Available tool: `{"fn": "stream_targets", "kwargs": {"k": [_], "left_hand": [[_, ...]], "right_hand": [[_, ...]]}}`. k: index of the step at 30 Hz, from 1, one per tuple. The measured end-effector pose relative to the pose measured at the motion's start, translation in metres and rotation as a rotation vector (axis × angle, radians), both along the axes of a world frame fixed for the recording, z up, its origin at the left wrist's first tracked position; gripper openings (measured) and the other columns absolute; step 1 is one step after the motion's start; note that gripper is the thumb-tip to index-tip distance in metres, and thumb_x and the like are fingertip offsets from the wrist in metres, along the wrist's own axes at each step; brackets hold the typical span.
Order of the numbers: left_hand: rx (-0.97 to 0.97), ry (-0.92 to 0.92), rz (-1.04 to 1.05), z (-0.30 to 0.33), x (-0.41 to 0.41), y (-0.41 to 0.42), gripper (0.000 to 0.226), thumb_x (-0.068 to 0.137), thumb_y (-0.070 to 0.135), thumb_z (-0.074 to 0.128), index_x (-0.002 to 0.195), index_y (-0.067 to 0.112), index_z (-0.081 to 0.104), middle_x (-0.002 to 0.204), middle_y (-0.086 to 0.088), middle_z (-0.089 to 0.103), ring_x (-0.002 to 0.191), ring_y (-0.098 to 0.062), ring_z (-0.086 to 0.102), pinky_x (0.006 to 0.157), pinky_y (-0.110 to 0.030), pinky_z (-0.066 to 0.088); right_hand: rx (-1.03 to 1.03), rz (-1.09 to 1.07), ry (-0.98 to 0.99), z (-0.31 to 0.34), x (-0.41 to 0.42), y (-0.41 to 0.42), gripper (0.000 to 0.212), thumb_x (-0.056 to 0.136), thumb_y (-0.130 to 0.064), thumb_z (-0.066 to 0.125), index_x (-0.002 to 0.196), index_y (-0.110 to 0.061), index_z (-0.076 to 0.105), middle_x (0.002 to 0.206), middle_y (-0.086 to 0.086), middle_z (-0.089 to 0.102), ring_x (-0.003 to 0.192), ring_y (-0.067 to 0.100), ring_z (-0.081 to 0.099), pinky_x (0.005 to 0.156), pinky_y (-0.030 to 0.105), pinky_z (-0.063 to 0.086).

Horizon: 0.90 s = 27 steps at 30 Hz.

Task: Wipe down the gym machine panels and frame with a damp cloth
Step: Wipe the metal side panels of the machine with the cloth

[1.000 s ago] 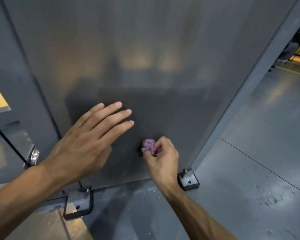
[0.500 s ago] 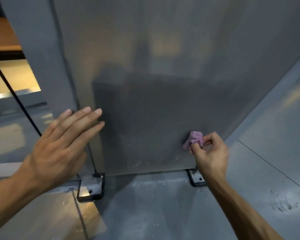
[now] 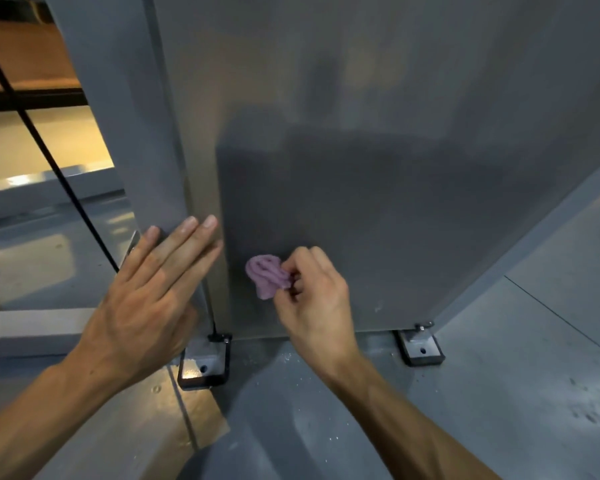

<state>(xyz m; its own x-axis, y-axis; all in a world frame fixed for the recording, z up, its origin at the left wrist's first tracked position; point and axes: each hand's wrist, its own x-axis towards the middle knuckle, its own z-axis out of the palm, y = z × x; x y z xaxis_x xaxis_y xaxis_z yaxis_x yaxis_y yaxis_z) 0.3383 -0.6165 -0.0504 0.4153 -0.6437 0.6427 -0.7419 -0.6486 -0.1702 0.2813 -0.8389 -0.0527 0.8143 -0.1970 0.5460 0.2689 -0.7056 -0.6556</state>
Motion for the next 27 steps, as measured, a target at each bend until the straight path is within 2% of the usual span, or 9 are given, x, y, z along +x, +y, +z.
{"fn": "stream_targets", "kwargs": {"k": [4, 7, 10, 14, 19, 22, 27], "left_hand": [[0.004, -0.009, 0.000, -0.001, 0.000, 0.004, 0.072, 0.085, 0.002, 0.046, 0.156, 0.000, 0.037, 0.171, -0.013, 0.021, 0.157, -0.031, 0.023, 0.127, -0.055, 0.019], [-0.011, -0.001, -0.003, -0.003, 0.000, 0.005, 0.072, 0.086, 0.001, 0.047, 0.157, 0.001, 0.037, 0.171, -0.013, 0.023, 0.157, -0.032, 0.024, 0.126, -0.057, 0.021], [-0.034, 0.009, -0.005, -0.004, -0.001, 0.005, 0.070, 0.086, 0.001, 0.048, 0.156, 0.001, 0.039, 0.170, -0.013, 0.026, 0.157, -0.032, 0.025, 0.126, -0.056, 0.021], [-0.056, 0.025, -0.004, -0.005, -0.003, 0.007, 0.068, 0.087, 0.000, 0.048, 0.154, 0.000, 0.041, 0.168, -0.014, 0.029, 0.157, -0.032, 0.026, 0.126, -0.054, 0.021], [-0.066, 0.044, 0.000, -0.008, -0.002, 0.010, 0.074, 0.083, -0.002, 0.054, 0.155, 0.001, 0.039, 0.169, -0.013, 0.027, 0.158, -0.030, 0.023, 0.127, -0.054, 0.019], [-0.070, 0.056, -0.002, -0.010, -0.002, 0.010, 0.078, 0.082, -0.003, 0.057, 0.157, 0.001, 0.035, 0.169, -0.013, 0.026, 0.158, -0.030, 0.023, 0.127, -0.054, 0.018], [-0.060, 0.080, -0.009, -0.009, -0.002, 0.013, 0.078, 0.085, 0.000, 0.053, 0.159, 0.003, 0.029, 0.169, -0.012, 0.024, 0.158, -0.028, 0.022, 0.128, -0.052, 0.017]], "right_hand": [[0.062, -0.157, 0.021, 0.000, -0.020, -0.062, 0.021, 0.080, -0.015, 0.076, 0.078, -0.017, 0.055, 0.079, 0.003, 0.059, 0.064, 0.019, 0.063, 0.057, 0.037, 0.053], [0.146, -0.395, 0.126, 0.001, -0.038, -0.110, 0.027, 0.080, -0.013, 0.081, 0.077, -0.021, 0.056, 0.072, 0.001, 0.066, 0.066, 0.019, 0.071, 0.061, 0.039, 0.056], [0.162, -0.486, 0.156, -0.001, -0.045, -0.127, 0.026, 0.082, -0.018, 0.081, 0.078, -0.024, 0.055, 0.072, 0.001, 0.070, 0.070, 0.022, 0.073, 0.066, 0.047, 0.058], [0.209, -0.450, 0.126, -0.003, -0.034, -0.106, 0.028, 0.084, -0.015, 0.079, 0.077, -0.026, 0.054, 0.077, 0.003, 0.068, 0.072, 0.022, 0.074, 0.067, 0.050, 0.059], [0.133, -0.352, 0.086, 0.001, -0.018, -0.065, 0.030, 0.082, -0.009, 0.080, 0.078, -0.022, 0.054, 0.085, 0.005, 0.064, 0.065, 0.019, 0.068, 0.058, 0.036, 0.055], [0.056, -0.255, 0.028, 0.002, -0.008, -0.036, 0.028, 0.079, 0.001, 0.078, 0.081, -0.014, 0.055, 0.086, 0.002, 0.058, 0.059, 0.017, 0.060, 0.054, 0.035, 0.052], [0.088, -0.147, -0.033, 0.000, 0.009, 0.011, 0.027, 0.078, 0.007, 0.072, 0.078, -0.013, 0.054, 0.083, -0.001, 0.050, 0.059, 0.019, 0.052, 0.053, 0.034, 0.046]]}}
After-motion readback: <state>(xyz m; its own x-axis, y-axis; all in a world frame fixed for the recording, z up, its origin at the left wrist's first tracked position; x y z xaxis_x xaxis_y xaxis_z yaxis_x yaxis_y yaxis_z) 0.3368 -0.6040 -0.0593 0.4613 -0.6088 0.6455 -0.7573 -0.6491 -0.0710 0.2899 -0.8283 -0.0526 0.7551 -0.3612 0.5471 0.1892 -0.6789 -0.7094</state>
